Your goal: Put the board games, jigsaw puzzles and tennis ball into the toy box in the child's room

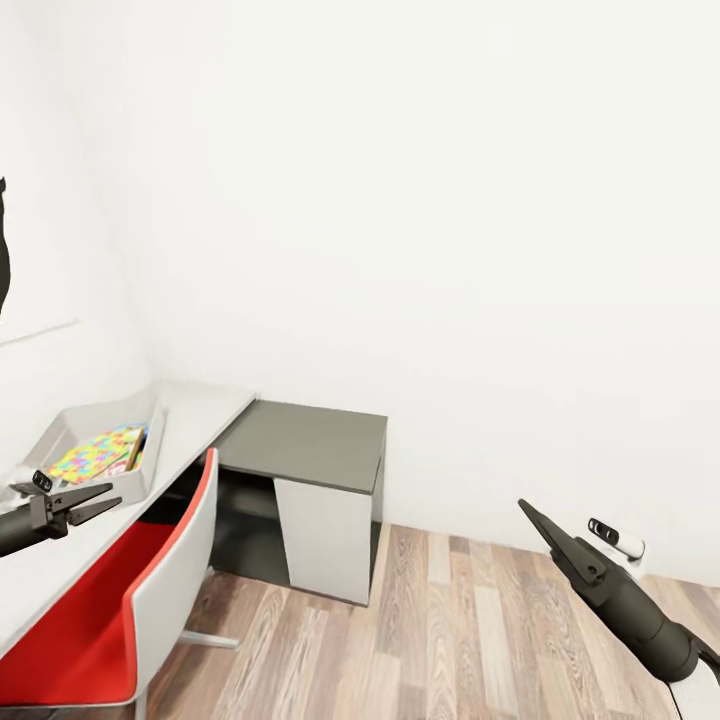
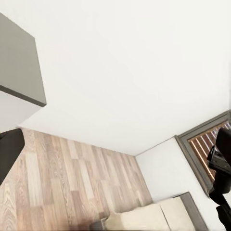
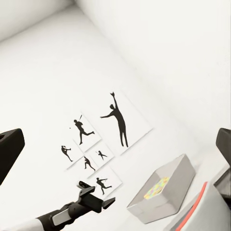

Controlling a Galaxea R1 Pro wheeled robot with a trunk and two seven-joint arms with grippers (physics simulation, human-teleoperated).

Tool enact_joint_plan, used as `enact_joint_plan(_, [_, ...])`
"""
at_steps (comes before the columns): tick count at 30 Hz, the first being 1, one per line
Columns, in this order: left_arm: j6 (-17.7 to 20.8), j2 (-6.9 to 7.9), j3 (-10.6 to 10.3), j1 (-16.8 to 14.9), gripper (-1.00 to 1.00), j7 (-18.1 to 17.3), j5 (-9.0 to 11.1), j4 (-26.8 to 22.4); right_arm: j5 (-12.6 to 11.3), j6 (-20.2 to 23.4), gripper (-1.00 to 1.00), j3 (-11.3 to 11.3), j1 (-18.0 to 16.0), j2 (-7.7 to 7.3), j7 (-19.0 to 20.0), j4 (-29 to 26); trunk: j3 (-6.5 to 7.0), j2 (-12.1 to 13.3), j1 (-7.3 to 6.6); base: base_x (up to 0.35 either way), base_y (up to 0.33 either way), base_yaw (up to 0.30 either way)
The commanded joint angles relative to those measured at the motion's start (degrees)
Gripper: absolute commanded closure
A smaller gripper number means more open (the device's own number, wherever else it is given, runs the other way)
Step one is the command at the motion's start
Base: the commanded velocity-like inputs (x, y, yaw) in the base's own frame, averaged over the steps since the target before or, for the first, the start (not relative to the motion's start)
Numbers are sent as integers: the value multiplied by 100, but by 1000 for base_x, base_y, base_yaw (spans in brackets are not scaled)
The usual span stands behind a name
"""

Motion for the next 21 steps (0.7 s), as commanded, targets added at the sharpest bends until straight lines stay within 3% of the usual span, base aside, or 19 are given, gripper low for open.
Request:
enact_joint_plan(1, [61, 3, 0, -2, -100, -21, 1, -2, -26, 49, -100, 0, -7, 0, -7, 1, -13, -13, 4, 0, 85, -277])
enact_joint_plan(21, [61, 2, 0, -2, -100, -21, -3, -2, -25, 48, -100, 2, -7, 0, -54, 1, -13, -13, 4, -2, 36, -276])
